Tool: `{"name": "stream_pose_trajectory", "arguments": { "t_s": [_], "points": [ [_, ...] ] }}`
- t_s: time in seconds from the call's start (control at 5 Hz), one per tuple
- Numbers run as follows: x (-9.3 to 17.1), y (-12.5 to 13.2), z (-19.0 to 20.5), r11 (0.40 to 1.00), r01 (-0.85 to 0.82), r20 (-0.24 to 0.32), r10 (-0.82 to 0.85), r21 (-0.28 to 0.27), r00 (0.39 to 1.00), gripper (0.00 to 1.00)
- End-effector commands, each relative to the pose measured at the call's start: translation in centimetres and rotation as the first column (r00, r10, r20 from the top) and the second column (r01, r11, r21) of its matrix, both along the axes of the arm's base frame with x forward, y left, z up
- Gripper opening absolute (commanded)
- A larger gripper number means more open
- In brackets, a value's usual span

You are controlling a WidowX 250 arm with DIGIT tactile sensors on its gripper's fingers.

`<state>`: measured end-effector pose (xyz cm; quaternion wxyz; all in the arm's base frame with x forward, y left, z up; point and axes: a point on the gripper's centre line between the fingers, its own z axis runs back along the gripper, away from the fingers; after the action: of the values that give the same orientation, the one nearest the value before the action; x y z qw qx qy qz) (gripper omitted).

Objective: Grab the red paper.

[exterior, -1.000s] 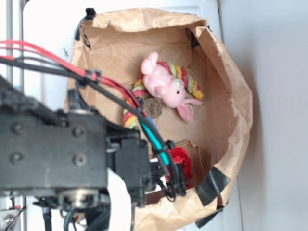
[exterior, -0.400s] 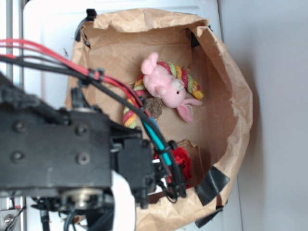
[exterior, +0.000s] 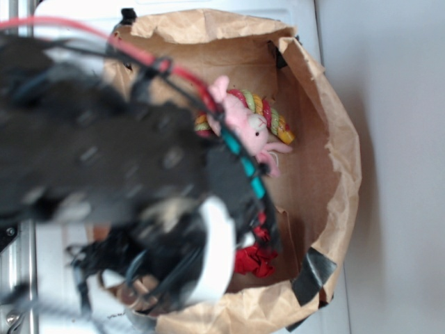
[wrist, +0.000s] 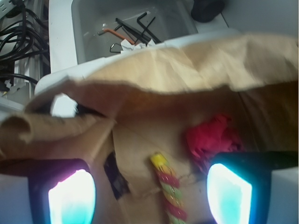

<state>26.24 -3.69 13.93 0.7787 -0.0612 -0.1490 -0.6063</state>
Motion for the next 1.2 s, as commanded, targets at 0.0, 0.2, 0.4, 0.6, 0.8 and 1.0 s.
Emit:
{"name": "stream_pose_trajectory", "arguments": {
  "t_s": [0.0, 0.2, 0.4, 0.6, 0.8, 1.0],
  "points": [
    [2.3, 2.9, 1.7, 0.999, -0.052, 0.061, 0.051, 0.003, 0.997, 1.00],
    [3.3, 2.7, 1.3, 0.999, -0.032, 0.063, 0.031, 0.006, 0.997, 1.00],
    [4.2, 1.8, 0.2, 1.000, -0.004, 0.058, 0.003, 0.027, 0.998, 1.00],
    [5.1, 0.5, -0.8, 0.999, 0.017, 0.050, -0.020, 0.043, 0.999, 1.00],
    [5.6, -0.5, -1.5, 0.998, 0.038, 0.038, -0.040, 0.051, 0.998, 1.00],
    [5.7, -1.8, -2.1, 0.995, 0.086, 0.017, -0.087, 0.043, 0.996, 1.00]
  ]
}}
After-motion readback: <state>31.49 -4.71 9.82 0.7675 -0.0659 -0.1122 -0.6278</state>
